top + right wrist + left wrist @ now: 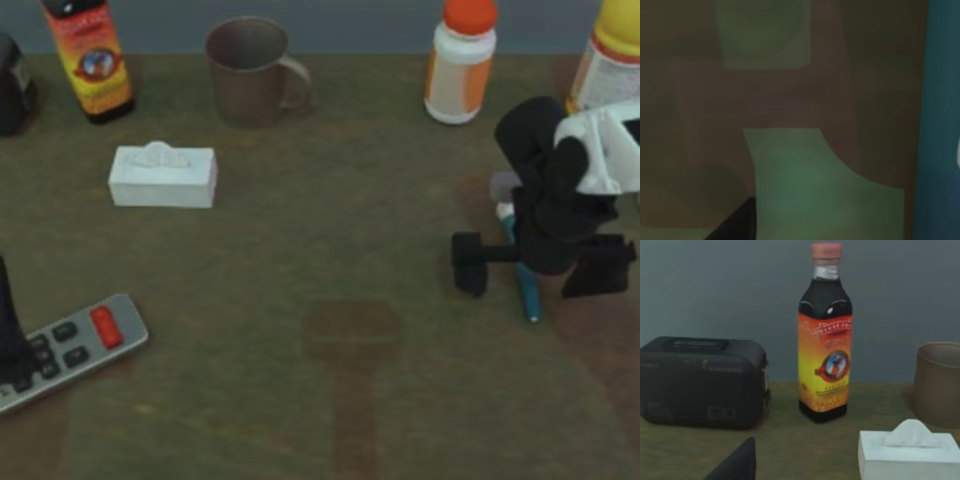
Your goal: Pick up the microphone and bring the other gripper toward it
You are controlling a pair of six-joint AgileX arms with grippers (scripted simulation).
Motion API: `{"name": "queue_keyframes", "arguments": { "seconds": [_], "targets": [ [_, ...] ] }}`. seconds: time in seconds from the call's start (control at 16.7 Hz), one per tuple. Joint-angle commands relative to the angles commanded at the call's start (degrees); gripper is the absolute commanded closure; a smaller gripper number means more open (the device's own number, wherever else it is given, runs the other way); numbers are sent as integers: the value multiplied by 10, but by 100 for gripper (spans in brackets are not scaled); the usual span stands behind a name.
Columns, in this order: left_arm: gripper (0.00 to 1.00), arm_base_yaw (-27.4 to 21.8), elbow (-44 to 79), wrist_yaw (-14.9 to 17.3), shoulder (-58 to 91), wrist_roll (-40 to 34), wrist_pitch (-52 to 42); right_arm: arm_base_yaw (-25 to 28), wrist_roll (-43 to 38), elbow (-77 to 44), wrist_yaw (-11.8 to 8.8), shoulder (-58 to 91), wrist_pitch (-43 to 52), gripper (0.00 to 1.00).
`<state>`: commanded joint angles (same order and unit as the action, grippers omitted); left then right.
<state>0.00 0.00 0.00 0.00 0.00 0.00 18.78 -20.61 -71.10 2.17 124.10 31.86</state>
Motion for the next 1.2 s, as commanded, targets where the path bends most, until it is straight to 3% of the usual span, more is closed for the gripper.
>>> {"name": "queue_keyframes", "arguments": {
  "seconds": [0.36, 0.84, 0.96, 1.2],
  "targets": [
    [0, 0, 0, 0, 0, 0, 0, 0, 0, 0, 0, 0, 0, 98],
    [0, 0, 0, 0, 0, 0, 0, 0, 0, 0, 0, 0, 0, 100],
    [0, 0, 0, 0, 0, 0, 0, 1, 6, -13, 10, -35, 15, 100],
    [0, 0, 0, 0, 0, 0, 0, 3, 21, 0, -12, -44, -46, 100]
  ]
}}
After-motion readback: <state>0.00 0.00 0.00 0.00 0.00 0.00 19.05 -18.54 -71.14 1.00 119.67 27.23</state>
